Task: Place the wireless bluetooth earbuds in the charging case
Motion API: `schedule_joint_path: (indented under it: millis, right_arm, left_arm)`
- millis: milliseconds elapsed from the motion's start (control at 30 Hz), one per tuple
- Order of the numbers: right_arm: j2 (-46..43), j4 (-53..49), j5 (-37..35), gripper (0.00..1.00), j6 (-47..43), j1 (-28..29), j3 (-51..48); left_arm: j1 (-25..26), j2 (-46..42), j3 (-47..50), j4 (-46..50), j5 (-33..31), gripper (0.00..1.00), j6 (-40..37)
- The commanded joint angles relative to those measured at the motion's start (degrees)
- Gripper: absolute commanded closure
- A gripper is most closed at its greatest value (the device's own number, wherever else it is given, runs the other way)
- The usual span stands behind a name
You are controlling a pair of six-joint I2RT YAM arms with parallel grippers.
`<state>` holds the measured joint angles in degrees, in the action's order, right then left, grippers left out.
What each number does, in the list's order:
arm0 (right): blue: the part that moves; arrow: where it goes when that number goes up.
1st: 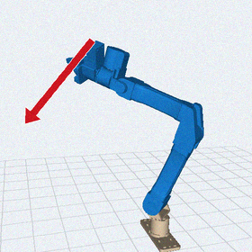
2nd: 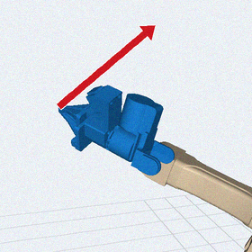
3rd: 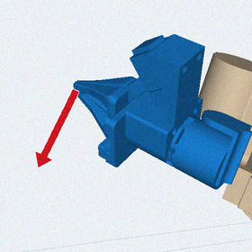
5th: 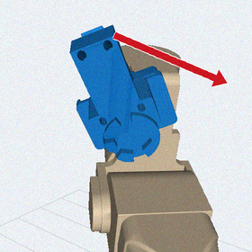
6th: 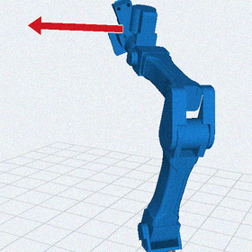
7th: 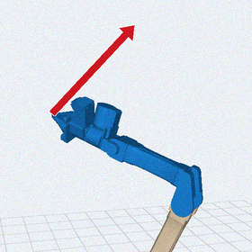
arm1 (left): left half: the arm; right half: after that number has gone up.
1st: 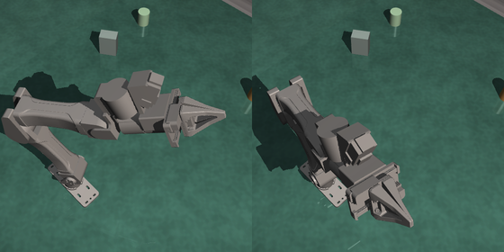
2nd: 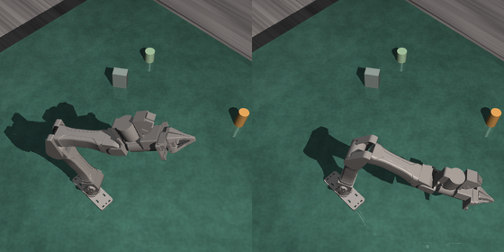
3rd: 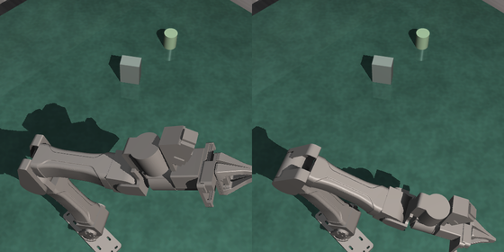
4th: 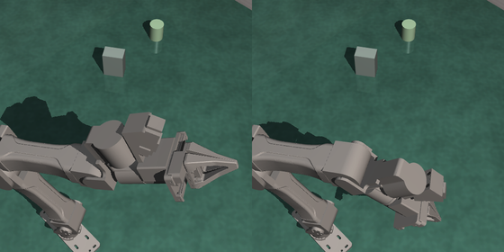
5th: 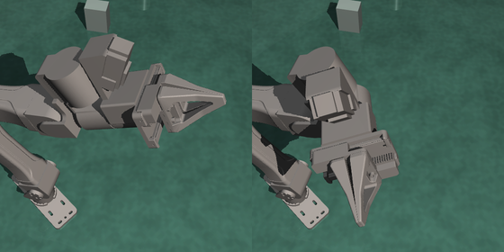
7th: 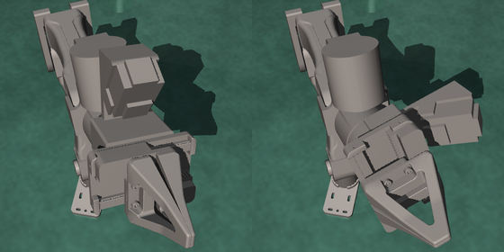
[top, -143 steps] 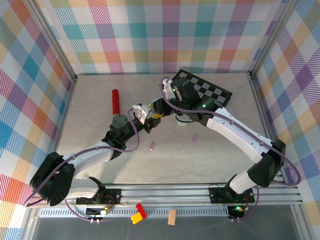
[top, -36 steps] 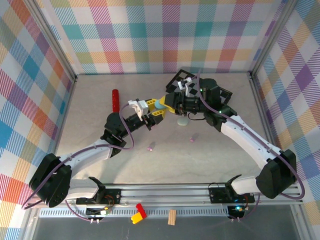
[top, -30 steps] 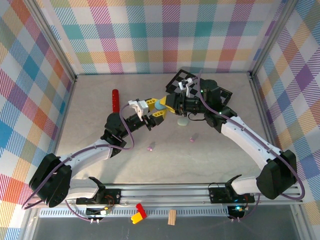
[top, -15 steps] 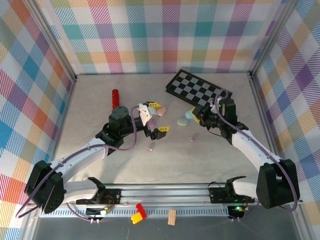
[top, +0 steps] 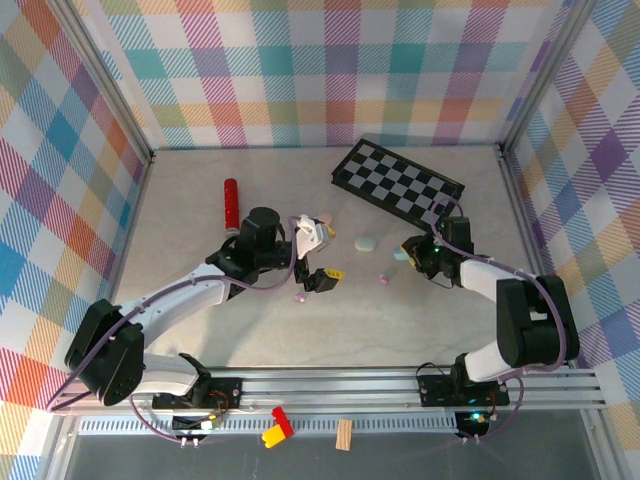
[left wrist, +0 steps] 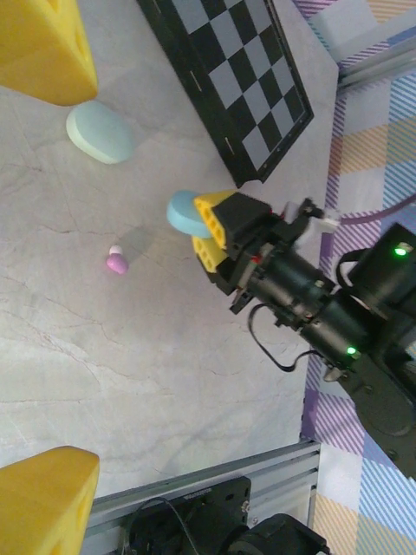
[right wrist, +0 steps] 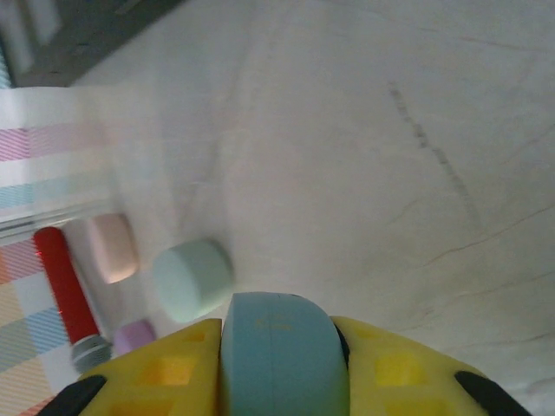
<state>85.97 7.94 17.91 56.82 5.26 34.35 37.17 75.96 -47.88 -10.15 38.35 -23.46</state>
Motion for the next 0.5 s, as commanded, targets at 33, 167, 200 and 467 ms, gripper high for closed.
schedule_joint_path:
  millis: [33, 167, 200, 467]
  right_arm:
    - [2.8, 3.8, -2.1, 0.8, -2.6, -0.4, -1.2]
    - [2.1, 3.0, -3.6, 0.62, -2.9, -0.5, -2.3]
    - [0.8, 2.1, -4.7, 0.54, -3.2, -0.5, -2.4]
    - [-14.1, -12.5, -12.7, 0.25, -10.7, -0.4, -0.2]
  left_arm:
    - [0.4, 0.5, -2.2, 2.7, 1.4, 0.0, -2.2]
    - [-0.8, 1.7, -3.8, 7.9, -1.6, 0.0, -4.1]
    - [-1.7, 2.1, -4.5, 9.1, -2.3, 0.0, -3.9]
    - [-8.6, 5.5, -6.6, 10.4, -12.5, 0.0, 5.0]
